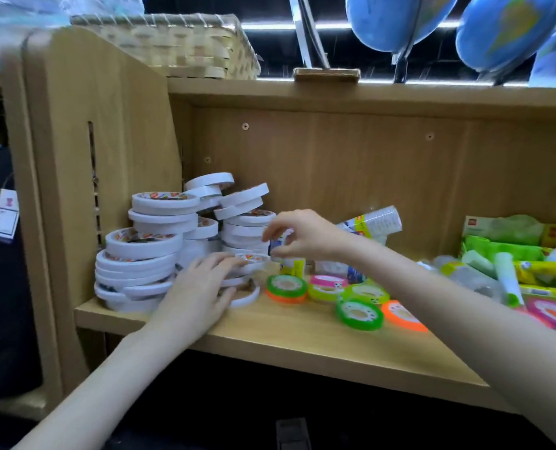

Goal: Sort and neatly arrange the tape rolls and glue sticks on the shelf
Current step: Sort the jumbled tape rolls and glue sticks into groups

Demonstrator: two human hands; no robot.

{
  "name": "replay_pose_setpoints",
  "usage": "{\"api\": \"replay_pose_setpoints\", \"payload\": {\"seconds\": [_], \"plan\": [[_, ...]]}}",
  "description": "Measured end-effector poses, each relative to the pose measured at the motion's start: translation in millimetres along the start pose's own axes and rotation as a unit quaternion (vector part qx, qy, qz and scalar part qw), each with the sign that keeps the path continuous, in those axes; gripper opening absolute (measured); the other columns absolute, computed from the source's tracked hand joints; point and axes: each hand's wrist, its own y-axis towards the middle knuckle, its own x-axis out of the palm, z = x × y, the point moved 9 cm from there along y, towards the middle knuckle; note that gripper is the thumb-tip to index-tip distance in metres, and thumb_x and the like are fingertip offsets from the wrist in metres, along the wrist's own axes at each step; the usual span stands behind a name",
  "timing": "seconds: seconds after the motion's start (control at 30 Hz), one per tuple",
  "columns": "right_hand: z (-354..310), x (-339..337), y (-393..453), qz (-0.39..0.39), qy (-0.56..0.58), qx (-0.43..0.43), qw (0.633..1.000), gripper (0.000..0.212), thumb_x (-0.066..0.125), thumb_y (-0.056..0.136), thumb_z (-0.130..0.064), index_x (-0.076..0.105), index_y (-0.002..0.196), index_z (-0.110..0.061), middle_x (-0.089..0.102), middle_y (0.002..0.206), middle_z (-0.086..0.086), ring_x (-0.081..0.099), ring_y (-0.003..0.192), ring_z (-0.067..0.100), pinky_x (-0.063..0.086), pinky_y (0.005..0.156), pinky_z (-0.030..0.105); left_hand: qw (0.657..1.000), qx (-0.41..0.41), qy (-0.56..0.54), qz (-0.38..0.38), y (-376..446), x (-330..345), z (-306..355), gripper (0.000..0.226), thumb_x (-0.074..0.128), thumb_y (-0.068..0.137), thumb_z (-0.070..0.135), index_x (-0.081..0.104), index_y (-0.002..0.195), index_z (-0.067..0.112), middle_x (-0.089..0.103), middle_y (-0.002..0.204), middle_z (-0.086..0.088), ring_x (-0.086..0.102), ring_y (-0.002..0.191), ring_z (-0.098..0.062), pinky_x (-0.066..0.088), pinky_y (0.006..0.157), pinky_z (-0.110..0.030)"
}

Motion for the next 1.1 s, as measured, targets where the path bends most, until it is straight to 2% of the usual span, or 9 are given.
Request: {"api": "replay_pose_setpoints", "payload": {"seconds": [0.1, 0.17, 0.27, 0.5, 0.67, 0.77, 0.87, 1.0, 1.1], "plan": [[28, -28, 4, 0.071, -0.063, 0.025, 0.995, 0.031, 0.066, 0.082, -0.018, 0.061, 0.113, -0.014, 0.059, 0.113, 0.007, 0.05, 0.104, 0.021, 0.035, 0.086, 0.023, 1.0, 0.014, 0.014, 0.006, 3, -4, 9, 0.035, 0.049, 0.091, 0.033, 0.057, 0.123, 0.024, 0.059, 0.121, 0.009, 0.046, 0.116, -0.022, 0.04, 0.096, -0.037], [47, -12, 6, -0.003, -0.089, 0.077, 0.993, 0.054, 0.07, 0.08, -0.028, 0.047, 0.128, -0.022, 0.048, 0.124, 0.008, 0.043, 0.116, 0.027, 0.036, 0.097, 0.033, 0.999, 0.006, 0.03, -0.018, 4, -4, 11, 0.056, 0.032, 0.08, 0.059, 0.057, 0.119, 0.029, 0.059, 0.119, 0.013, 0.046, 0.116, -0.018, 0.04, 0.094, -0.036], [54, 13, 4, -0.069, -0.067, 0.096, 0.991, 0.07, 0.076, 0.075, -0.023, 0.037, 0.134, -0.023, 0.041, 0.12, 0.007, 0.043, 0.114, 0.024, 0.039, 0.092, 0.032, 0.996, 0.012, 0.08, -0.047, 4, 2, 11, 0.071, 0.023, 0.067, 0.075, 0.048, 0.119, 0.033, 0.053, 0.122, 0.016, 0.044, 0.115, -0.015, 0.037, 0.093, -0.03], [75, 15, 13, -0.041, -0.161, 0.161, 0.973, 0.071, 0.07, 0.081, -0.022, 0.03, 0.14, -0.021, 0.035, 0.132, 0.012, 0.036, 0.12, 0.032, 0.038, 0.097, 0.041, 0.979, -0.018, 0.199, -0.043, 16, 5, 5, 0.045, 0.043, 0.089, 0.053, 0.04, 0.128, 0.03, 0.047, 0.124, 0.005, 0.042, 0.118, -0.021, 0.026, 0.101, -0.031], [82, -7, -6, -0.031, -0.124, 0.146, 0.981, 0.068, 0.069, 0.081, -0.029, 0.035, 0.14, -0.024, 0.041, 0.134, 0.009, 0.038, 0.124, 0.03, 0.035, 0.103, 0.047, 0.996, -0.01, 0.082, -0.018, 18, -4, 13, 0.044, 0.052, 0.088, 0.046, 0.043, 0.128, 0.031, 0.045, 0.125, 0.009, 0.037, 0.121, -0.017, 0.02, 0.101, -0.029], [92, -46, -31, 0.036, -0.21, 0.143, 0.967, 0.044, 0.063, 0.083, -0.022, 0.051, 0.126, -0.024, 0.042, 0.132, 0.005, 0.035, 0.121, 0.027, 0.034, 0.099, 0.04, 0.999, 0.016, 0.034, 0.026, 22, -8, 28, 0.037, 0.048, 0.089, 0.039, 0.051, 0.122, 0.023, 0.05, 0.12, 0.004, 0.041, 0.118, -0.02, 0.023, 0.1, -0.03], [120, -79, -56, 0.06, -0.261, 0.2, 0.943, 0.047, 0.062, 0.083, -0.025, 0.048, 0.128, -0.027, 0.04, 0.132, 0.005, 0.036, 0.12, 0.029, 0.031, 0.098, 0.04, 0.999, 0.03, -0.001, 0.038, 28, -5, 47, 0.042, 0.04, 0.082, 0.035, 0.055, 0.117, 0.019, 0.054, 0.114, 0.001, 0.044, 0.114, -0.021, 0.025, 0.099, -0.032], [151, -75, -78, 0.001, -0.177, 0.234, 0.956, 0.061, 0.07, 0.08, -0.021, 0.041, 0.134, -0.023, 0.041, 0.111, 0.006, 0.048, 0.111, 0.029, 0.039, 0.092, 0.035, 0.998, 0.051, -0.024, 0.023, 40, 10, 67, 0.032, 0.05, 0.091, 0.024, 0.049, 0.123, 0.021, 0.05, 0.121, 0.004, 0.04, 0.119, -0.017, 0.023, 0.1, -0.029], [151, -87, -80, 0.08, -0.103, 0.184, 0.974, 0.051, 0.072, 0.078, -0.015, 0.052, 0.125, -0.02, 0.05, 0.104, 0.001, 0.052, 0.105, 0.023, 0.036, 0.086, 0.026, 0.997, 0.057, -0.051, 0.005, 56, 20, 81, 0.034, 0.049, 0.093, 0.023, 0.047, 0.126, 0.019, 0.048, 0.125, 0.002, 0.04, 0.12, -0.018, 0.031, 0.103, -0.034]]}}
